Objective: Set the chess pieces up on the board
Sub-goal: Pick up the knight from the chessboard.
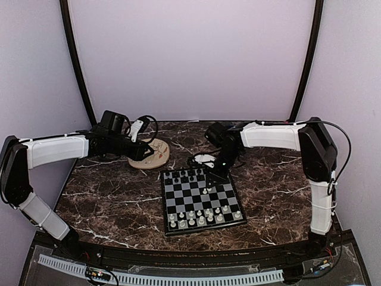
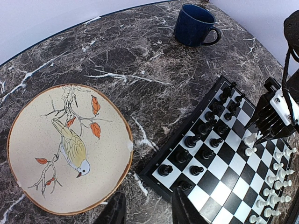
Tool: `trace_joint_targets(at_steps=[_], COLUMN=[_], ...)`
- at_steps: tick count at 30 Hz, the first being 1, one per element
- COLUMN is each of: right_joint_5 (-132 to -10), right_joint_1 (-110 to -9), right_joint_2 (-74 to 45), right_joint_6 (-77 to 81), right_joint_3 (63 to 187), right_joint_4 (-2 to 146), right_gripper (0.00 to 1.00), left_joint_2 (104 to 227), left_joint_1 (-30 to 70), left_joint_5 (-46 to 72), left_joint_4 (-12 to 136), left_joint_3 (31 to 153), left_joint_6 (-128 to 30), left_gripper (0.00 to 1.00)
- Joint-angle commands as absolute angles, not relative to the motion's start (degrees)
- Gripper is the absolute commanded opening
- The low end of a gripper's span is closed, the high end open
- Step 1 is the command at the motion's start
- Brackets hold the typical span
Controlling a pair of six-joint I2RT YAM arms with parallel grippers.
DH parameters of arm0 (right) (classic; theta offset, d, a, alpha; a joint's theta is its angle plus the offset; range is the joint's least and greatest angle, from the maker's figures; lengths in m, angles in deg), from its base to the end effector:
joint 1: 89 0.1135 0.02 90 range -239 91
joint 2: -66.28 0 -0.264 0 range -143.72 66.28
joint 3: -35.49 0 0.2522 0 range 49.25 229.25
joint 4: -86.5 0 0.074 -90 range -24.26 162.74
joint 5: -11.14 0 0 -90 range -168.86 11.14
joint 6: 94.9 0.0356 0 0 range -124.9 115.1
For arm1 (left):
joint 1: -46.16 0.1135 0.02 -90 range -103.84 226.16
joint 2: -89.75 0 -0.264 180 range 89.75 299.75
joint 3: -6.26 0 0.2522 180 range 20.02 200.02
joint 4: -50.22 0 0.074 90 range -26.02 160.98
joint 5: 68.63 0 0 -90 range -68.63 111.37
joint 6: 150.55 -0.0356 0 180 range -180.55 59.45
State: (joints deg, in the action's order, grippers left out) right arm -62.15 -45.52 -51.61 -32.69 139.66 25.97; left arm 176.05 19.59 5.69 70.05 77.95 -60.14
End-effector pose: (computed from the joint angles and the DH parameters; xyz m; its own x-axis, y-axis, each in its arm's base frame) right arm 0.2961 0.2949 0.1830 -0.2842 -0.8849 -0.3692 -0.9587 0.2585 0.1183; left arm 0.2965 -0.1590 0.2521 -0.5103 0.2475 -0.8236 0.6264 0.7632 -0.1587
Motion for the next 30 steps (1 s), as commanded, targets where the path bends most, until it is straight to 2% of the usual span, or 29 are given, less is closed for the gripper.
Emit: trace_joint_targets(at_steps=[1,24,30], right_joint_5=[-62.5,-62.5,-62.9], right_joint_1=[-45.6,-45.0,-45.0], right_joint_2=[-53.2,-54.1,-53.9], right_joint_6=[-31.8,-31.7,-31.5], right_joint_3=[141.1,141.2,141.5], right_joint_4=[25.7,25.2,25.3], right_gripper=[0.33,0.35,0.28], left_joint_2=[174.9,175.0,175.0], left_joint_1=[19.5,19.5,19.4], left_joint_5=[4.7,4.2,4.1], left_joint_4=[70.6,70.6,70.6], left_joint_3=[79.4,79.5,79.5], left_joint_6=[-60.6,-60.5,-60.5], left_gripper=[0.36,0.36,0.36])
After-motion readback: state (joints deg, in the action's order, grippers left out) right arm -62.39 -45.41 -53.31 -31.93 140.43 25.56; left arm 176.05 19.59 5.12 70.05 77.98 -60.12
